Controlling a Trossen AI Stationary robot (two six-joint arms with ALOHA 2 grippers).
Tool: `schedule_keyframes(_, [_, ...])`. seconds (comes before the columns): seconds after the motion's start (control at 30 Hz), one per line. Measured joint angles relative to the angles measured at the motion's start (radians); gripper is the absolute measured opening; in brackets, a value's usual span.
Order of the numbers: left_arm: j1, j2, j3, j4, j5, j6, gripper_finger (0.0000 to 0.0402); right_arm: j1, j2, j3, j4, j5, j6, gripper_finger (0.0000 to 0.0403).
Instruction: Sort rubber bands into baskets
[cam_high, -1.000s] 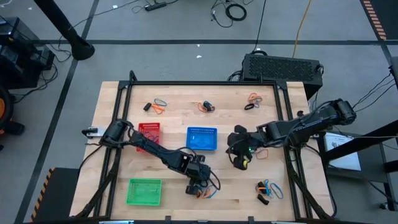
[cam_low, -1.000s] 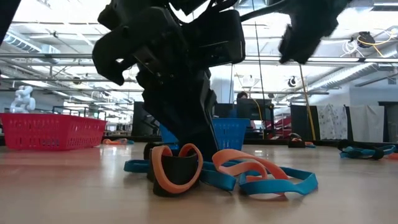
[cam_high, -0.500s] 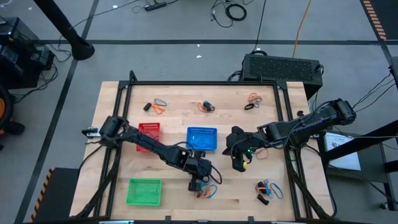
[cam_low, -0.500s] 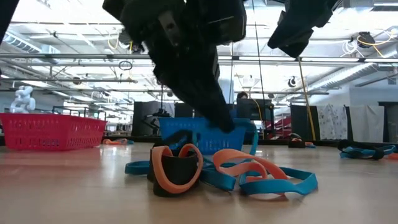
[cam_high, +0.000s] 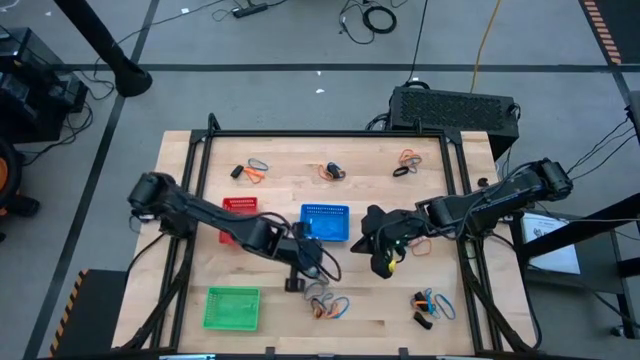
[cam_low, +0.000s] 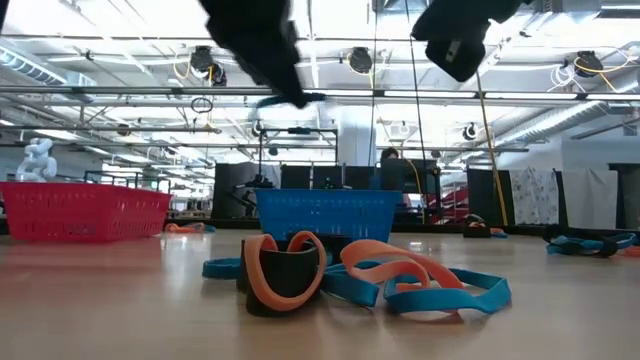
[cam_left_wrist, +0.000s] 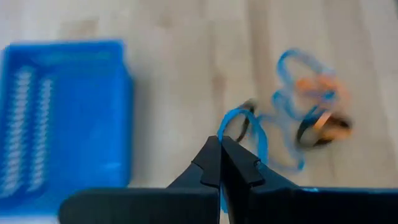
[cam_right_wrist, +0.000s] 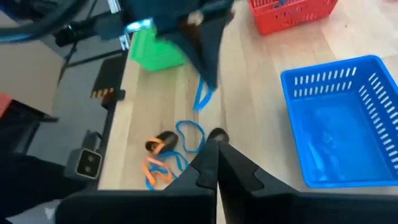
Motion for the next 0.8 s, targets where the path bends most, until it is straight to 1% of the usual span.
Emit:
schedule_keyframes(0.1, [0.011, -0.057, -0.001, -0.095, -0.049, 0.001, 0.0001, 0.000, 0.000, 0.000, 0.010, 0.000, 0.022, 0.0000])
schedule_keyframes(0.27, [0.046, -0.169, -0.070, -0.251, -0.110, -0.002, 0.0001, 0.000, 0.000, 0.000, 0.035, 0.004, 0.054, 0.0000])
schedule_keyframes(0.4, [0.084, -0.291, -0.175, -0.287, -0.122, -0.011, 0.0001, -0.002, 0.000, 0.001, 0.048, 0.052, 0.097, 0.0000])
schedule_keyframes(0.53, [0.118, -0.424, -0.305, -0.308, -0.123, -0.067, 0.0001, -0.004, 0.000, 0.001, 0.096, 0.087, 0.151, 0.0000])
schedule_keyframes(0.6, [0.136, -0.486, -0.369, -0.346, -0.125, -0.141, 0.0001, -0.007, 0.000, 0.001, 0.129, 0.089, 0.170, 0.0000])
schedule_keyframes(0.67, [0.155, -0.536, -0.422, -0.391, -0.128, -0.251, 0.0001, -0.007, 0.000, 0.001, 0.163, 0.090, 0.180, 0.0000])
schedule_keyframes(0.73, [0.172, -0.574, -0.467, -0.455, -0.129, -0.348, 0.0001, -0.007, 0.000, 0.001, 0.189, 0.111, 0.190, 0.0000])
schedule_keyframes(0.8, [0.184, -0.607, -0.506, -0.483, -0.129, -0.433, 0.0001, -0.007, 0.000, 0.001, 0.210, 0.136, 0.195, 0.0000])
